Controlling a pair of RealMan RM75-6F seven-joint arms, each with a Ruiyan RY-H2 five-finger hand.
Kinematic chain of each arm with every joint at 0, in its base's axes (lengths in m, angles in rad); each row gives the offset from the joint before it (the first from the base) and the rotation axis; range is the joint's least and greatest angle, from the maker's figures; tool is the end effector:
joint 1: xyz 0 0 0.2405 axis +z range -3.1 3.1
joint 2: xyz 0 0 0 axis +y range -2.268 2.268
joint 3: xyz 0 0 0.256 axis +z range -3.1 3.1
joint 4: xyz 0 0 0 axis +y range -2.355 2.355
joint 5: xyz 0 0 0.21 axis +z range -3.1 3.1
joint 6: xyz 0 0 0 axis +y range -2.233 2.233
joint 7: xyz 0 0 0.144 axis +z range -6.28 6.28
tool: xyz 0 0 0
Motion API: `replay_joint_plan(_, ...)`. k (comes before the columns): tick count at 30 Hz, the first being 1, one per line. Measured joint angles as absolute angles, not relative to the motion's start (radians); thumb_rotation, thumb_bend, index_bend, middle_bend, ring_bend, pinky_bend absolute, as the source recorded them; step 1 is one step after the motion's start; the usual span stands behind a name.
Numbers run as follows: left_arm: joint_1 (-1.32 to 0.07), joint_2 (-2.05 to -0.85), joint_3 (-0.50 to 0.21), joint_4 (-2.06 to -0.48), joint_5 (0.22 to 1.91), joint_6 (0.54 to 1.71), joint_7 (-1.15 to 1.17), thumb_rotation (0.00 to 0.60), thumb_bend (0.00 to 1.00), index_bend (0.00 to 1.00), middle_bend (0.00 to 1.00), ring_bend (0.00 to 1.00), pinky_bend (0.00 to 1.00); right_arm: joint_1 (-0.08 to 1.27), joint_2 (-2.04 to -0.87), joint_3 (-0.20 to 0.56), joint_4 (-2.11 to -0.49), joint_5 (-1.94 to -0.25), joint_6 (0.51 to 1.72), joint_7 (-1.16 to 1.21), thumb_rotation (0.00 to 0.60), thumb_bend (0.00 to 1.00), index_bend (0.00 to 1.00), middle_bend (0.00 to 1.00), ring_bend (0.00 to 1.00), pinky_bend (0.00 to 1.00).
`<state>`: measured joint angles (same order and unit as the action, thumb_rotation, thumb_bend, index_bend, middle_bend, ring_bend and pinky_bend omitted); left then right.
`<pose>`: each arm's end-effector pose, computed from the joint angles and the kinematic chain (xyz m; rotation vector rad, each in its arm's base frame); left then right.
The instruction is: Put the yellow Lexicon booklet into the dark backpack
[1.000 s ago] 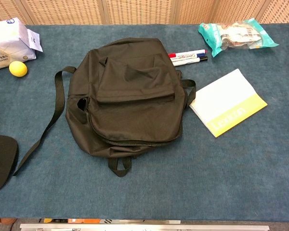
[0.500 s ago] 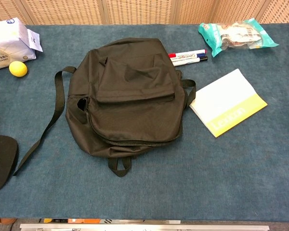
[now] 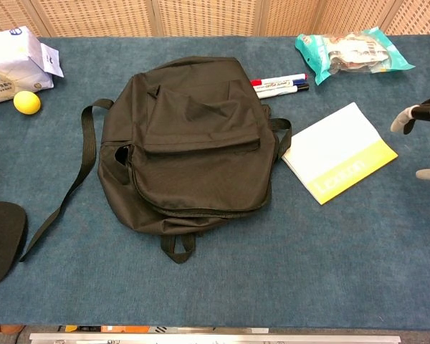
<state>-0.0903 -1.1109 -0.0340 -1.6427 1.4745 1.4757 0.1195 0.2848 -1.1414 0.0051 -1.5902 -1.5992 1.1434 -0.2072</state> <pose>-0.3097 0.1789 0.1568 -1.4145 -0.8553 -0.8100 -0.2858 -0.2216 0.0989 1.8776 -0.7761 0.6774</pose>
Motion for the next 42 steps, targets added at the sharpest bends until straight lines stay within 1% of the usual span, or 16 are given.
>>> replay_joint_plan(7, -0.085, -1.114, -0.033, -1.631, 1.468, 1.477, 0.106, 0.6, 0.29, 0.3, 0.28, 0.21, 0.22, 0.348, -1.242, 0.014, -1.504, -1.568, 1.057, -0.281, 0.6, 0.0, 0.35, 0.39, 0.26, 0.34)
replay_joint_plan(13, -0.081, -1.114, -0.029, -1.627, 1.475, 1.481, 0.099, 0.6, 0.29, 0.3, 0.28, 0.21, 0.22, 0.373, -1.312, 0.016, -1.434, -1.54, 1.032, -0.319, 0.6, 0.0, 0.33, 0.38, 0.25, 0.34)
replay_joint_plan(19, -0.091, -1.126, -0.013, -1.629, 1.503, 1.458, 0.106, 0.6, 0.29, 0.3, 0.28, 0.21, 0.22, 0.382, -1.353, 0.01, -1.386, -1.529, 1.027, -0.319, 0.6, 0.0, 0.32, 0.38, 0.24, 0.34)
replay_joint_plan(31, -0.092, -1.13, -0.01, -1.63, 1.498, 1.452, 0.108, 0.6, 0.29, 0.3, 0.28, 0.21, 0.22, 0.415, -1.426, -0.006, -1.303, -1.51, 0.984, -0.327, 0.6, 0.0, 0.31, 0.37, 0.24, 0.34)
replay_joint_plan(42, -0.09, -1.13, -0.012, -1.627, 1.49, 1.45, 0.107, 0.6, 0.29, 0.3, 0.28, 0.21, 0.22, 0.443, -1.465, -0.004, -1.253, -1.487, 0.96, -0.331, 0.6, 0.0, 0.31, 0.37, 0.24, 0.34)
